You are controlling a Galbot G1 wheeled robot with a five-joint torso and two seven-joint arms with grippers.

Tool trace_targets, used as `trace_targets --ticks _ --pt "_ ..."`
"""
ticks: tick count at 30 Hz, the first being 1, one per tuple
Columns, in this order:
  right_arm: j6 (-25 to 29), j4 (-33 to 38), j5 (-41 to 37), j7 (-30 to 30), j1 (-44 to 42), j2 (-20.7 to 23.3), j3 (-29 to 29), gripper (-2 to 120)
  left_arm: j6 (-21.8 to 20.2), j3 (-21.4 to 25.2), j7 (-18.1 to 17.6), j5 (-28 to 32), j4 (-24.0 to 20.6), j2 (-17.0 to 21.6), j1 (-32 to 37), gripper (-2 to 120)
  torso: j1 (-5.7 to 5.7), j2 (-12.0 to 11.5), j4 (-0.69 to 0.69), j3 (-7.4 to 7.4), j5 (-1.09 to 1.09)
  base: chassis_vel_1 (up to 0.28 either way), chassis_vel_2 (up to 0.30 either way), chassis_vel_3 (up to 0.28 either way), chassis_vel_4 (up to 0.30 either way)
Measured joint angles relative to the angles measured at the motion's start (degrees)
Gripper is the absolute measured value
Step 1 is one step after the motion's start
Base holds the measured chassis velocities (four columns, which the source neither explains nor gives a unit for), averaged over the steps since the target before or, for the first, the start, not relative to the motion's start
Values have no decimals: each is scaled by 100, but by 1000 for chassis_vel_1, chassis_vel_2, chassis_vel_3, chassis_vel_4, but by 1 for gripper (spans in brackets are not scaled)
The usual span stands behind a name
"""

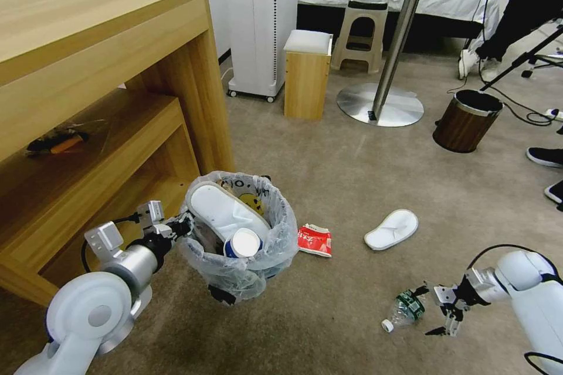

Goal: Pick up the trash bin and place the garbage on the floor into it.

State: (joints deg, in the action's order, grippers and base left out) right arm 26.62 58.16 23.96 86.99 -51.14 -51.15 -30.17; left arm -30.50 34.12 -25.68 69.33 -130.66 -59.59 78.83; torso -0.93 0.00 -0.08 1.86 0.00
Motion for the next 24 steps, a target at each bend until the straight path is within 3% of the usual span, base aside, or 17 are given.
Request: trace_targets --ticks 24 --pt "166 -730 419 -1262 438 -181 143 100 0 24 24 -20 -95 -13 93 2 0 0 0 0 0 0 0 0 0"
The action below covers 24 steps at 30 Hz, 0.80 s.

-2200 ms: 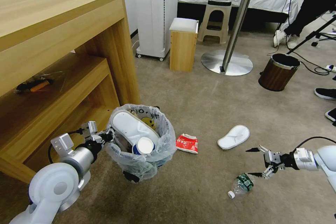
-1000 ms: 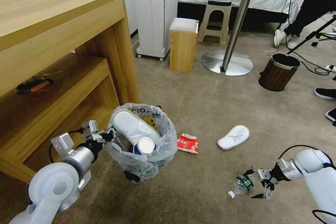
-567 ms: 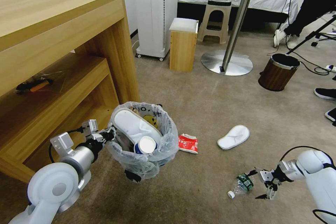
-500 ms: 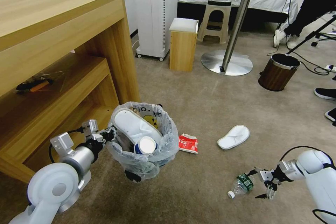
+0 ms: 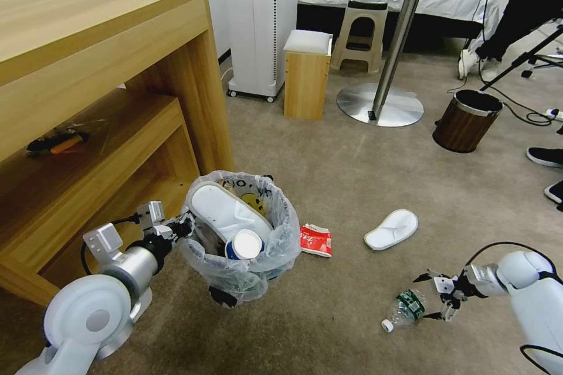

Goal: Pick up the trash bin and place the garbage on the floor into it.

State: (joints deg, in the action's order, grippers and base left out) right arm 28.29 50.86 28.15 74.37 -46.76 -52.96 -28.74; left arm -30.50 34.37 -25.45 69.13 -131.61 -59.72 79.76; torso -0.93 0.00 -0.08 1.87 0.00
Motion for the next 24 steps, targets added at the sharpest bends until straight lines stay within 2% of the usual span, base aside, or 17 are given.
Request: trace_targets --ticks 7,24 --pt "0 -228 2 -267 219 -124 210 100 3 37 10 21 7 31 -12 2 0 0 1 0 0 0 0 0 0" --pt "-6 -396 -117 -205 253 -255 510 100 20 42 41 46 90 40 -78 2 0 0 0 -1 -2 0 0 0 0"
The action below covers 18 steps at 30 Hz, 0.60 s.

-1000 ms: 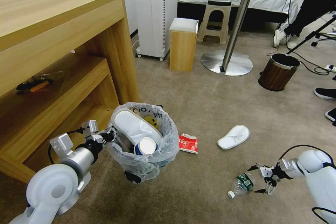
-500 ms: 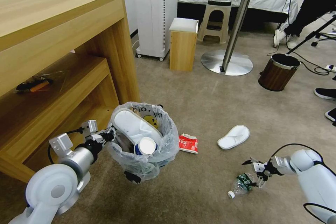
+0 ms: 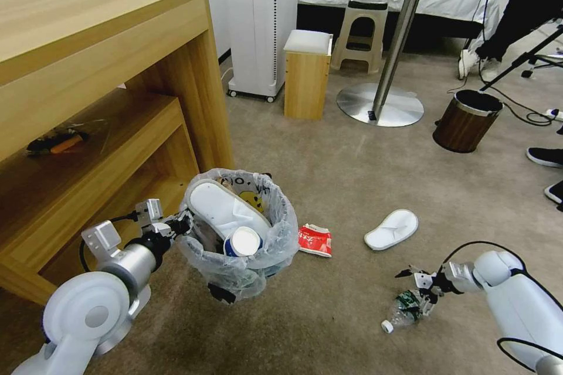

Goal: Pick up the trash bin and place the garbage on the floor into it.

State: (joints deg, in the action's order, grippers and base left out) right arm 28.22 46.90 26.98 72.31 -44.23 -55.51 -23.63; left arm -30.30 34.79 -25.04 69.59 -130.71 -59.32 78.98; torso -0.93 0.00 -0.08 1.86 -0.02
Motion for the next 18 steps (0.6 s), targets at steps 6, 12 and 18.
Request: trace_targets --ticks 6,12,18 --pt "12 -22 11 172 -20 -18 106 100 5 36 5 32 12 27 -7 2 0 0 0 0 1 0 0 0 0" --pt "41 -18 41 285 -26 -16 114 100 8 36 8 35 29 29 -15 2 0 0 0 0 1 0 0 0 0" --pt "79 16 -67 349 -22 19 101 100 9 26 9 39 35 43 -52 2 0 0 0 1 4 0 0 0 0"
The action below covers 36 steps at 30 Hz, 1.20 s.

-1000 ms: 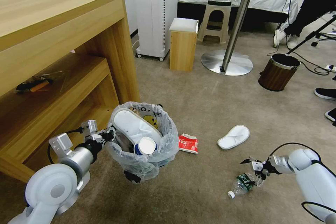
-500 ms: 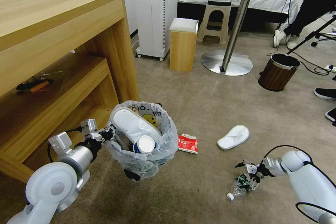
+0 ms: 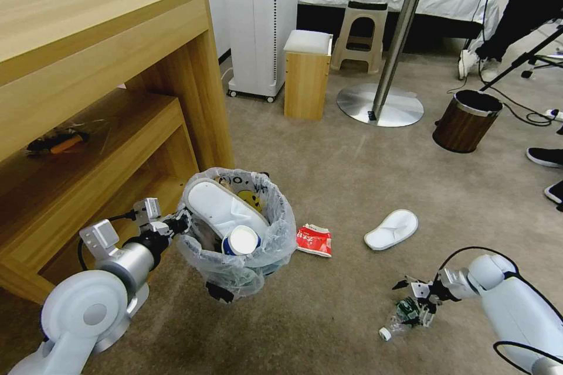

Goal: Pick up the trash bin and place the garbage on the floor into it.

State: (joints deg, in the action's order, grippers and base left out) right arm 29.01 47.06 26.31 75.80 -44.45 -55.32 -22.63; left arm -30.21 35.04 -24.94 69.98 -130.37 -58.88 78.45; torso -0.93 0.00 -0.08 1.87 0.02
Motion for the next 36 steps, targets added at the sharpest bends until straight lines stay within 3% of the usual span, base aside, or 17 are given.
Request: trace_targets --ticks 16,19,36 --pt "35 -76 -27 192 -35 -63 30 100 0 4 1 0 5 -5 21 2 0 0 0 0 -2 0 0 0 0" --pt "35 -79 2 252 -21 -87 43 91 0 20 2 2 -17 1 24 2 0 0 0 0 -2 0 0 0 0" --pt "45 -127 91 301 -30 -121 106 86 10 26 2 -2 -20 -17 34 2 0 0 0 -1 -3 0 0 0 0"
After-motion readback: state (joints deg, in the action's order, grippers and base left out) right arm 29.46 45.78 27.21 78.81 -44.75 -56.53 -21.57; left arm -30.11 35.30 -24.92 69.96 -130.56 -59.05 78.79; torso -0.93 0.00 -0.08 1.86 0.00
